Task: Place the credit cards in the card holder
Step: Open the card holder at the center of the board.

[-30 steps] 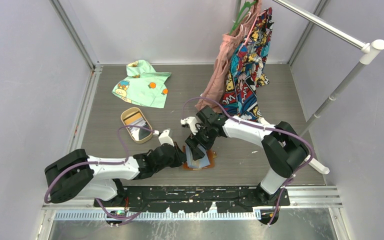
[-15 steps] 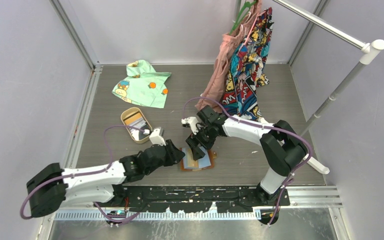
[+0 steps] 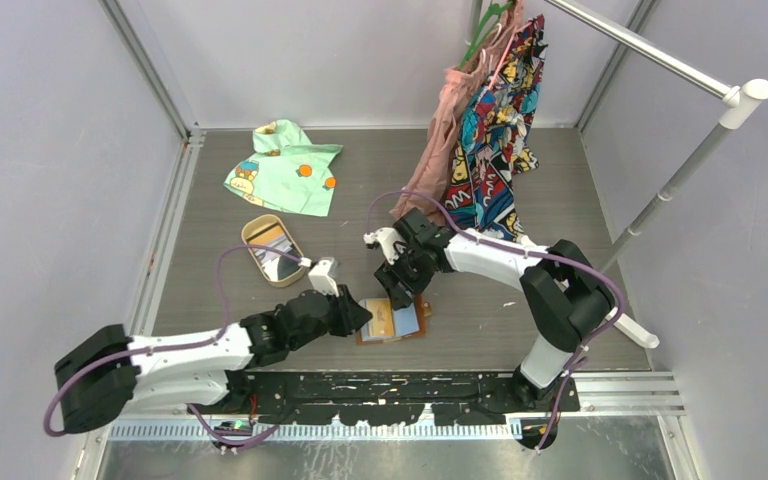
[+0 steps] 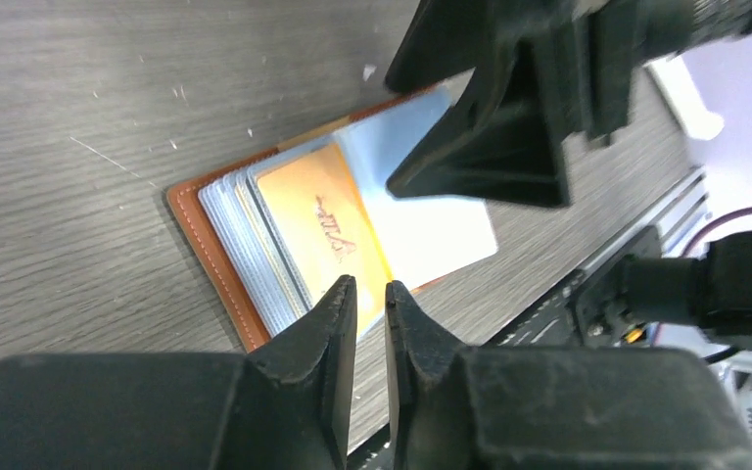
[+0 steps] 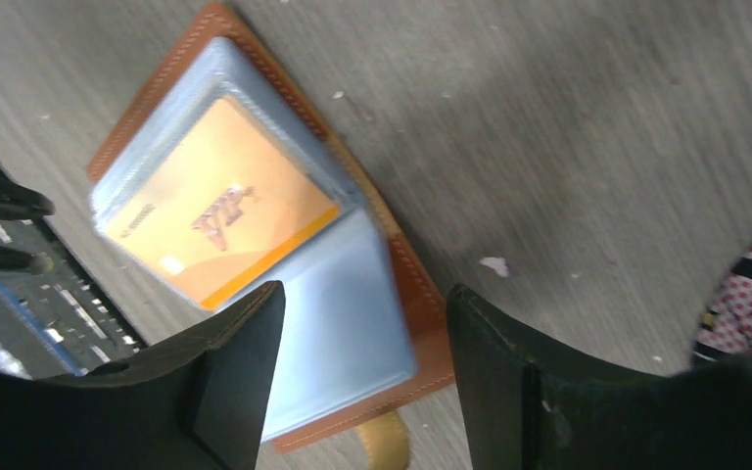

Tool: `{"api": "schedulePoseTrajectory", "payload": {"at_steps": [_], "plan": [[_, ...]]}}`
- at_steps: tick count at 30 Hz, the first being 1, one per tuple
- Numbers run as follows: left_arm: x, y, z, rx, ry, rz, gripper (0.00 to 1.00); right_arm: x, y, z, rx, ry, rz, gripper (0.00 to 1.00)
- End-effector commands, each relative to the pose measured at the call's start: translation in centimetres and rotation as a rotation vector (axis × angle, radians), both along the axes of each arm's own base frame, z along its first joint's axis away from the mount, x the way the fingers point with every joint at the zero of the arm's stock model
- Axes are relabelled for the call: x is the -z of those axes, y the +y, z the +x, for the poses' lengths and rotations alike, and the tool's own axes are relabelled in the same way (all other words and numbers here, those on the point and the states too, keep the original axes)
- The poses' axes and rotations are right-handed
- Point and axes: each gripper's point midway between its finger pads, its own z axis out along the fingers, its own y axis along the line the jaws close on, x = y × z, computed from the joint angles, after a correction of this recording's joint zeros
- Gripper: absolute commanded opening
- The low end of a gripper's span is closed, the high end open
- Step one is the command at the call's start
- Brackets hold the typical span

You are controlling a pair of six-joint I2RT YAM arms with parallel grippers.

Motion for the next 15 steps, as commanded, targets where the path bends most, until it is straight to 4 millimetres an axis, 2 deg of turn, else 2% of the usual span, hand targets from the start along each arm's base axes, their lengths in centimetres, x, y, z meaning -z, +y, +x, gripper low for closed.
{"api": "schedulePoseTrajectory", "payload": {"at_steps": [1,5,7,10,13,15], "plan": [[-1.1,-3.4,0.0,0.098,-0.021,-0.059,0.17,-2.1,-1.4,3.7,0.022,-0.181,-0.053,0.62],[-0.5,-4.4,0.2,0.134,-0.022,-0.026,0.16,-4.1,-2.7,4.6,0.015,-0.232,-0.024,0.53],[-0.2,-4.5,0.4,0.138,-0.029,-0.009,0.16,-5.5,-2.5,3.9,-0.020,-0.216,0.051,0.43],[0.3,-4.7,0.6,0.144,-0.026,0.010,0.16,-6.9,-1.6,1.8,-0.106,-0.171,0.170,0.23],[0.9,-4.9,0.6,0.156,-0.012,0.021,0.16,-7.8,-0.2,-1.6,-0.241,-0.068,0.300,0.15],[1.2,-4.9,0.6,0.157,-0.004,0.026,0.16,-7.5,0.3,-3.6,-0.312,-0.002,0.330,0.12]]}}
